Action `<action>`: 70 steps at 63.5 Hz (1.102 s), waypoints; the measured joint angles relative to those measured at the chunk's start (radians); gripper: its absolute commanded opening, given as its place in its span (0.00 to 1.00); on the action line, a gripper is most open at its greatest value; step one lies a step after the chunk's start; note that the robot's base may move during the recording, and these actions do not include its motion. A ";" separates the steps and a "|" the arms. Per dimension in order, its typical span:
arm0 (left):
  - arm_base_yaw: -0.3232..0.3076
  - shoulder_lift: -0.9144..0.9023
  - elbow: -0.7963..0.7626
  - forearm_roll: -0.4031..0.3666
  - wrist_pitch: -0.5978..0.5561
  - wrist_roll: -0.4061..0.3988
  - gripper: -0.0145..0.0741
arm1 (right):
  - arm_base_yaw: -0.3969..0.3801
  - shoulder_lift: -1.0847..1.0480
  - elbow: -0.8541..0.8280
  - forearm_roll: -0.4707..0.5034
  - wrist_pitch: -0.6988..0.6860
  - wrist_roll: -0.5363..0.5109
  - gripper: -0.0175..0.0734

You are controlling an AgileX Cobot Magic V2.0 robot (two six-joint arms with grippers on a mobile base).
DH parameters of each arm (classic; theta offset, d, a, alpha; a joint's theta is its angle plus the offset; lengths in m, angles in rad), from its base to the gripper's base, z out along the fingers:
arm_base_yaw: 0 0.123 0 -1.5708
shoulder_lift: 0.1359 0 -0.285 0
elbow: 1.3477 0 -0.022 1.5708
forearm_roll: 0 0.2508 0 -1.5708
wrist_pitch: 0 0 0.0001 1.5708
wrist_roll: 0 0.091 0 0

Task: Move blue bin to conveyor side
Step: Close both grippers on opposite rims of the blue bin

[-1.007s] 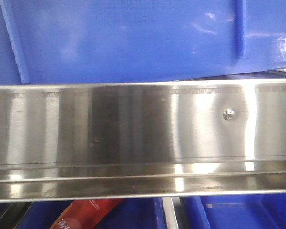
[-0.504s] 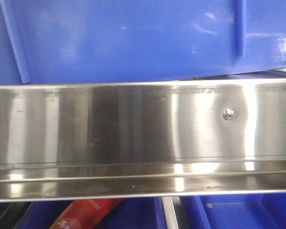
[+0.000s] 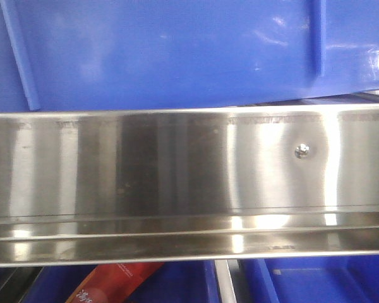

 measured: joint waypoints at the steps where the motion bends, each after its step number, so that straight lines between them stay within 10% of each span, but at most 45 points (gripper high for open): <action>1: 0.000 0.000 0.000 0.000 0.000 0.000 0.14 | 0.000 0.000 0.003 0.000 0.000 0.000 0.67; 50: 0.000 0.000 0.000 0.000 0.002 0.000 0.14 | 0.000 0.000 0.033 0.000 0.000 -0.017 0.66; 70: 0.000 0.000 0.000 0.000 0.002 0.000 0.14 | 0.000 0.000 0.033 0.000 0.000 -0.037 0.29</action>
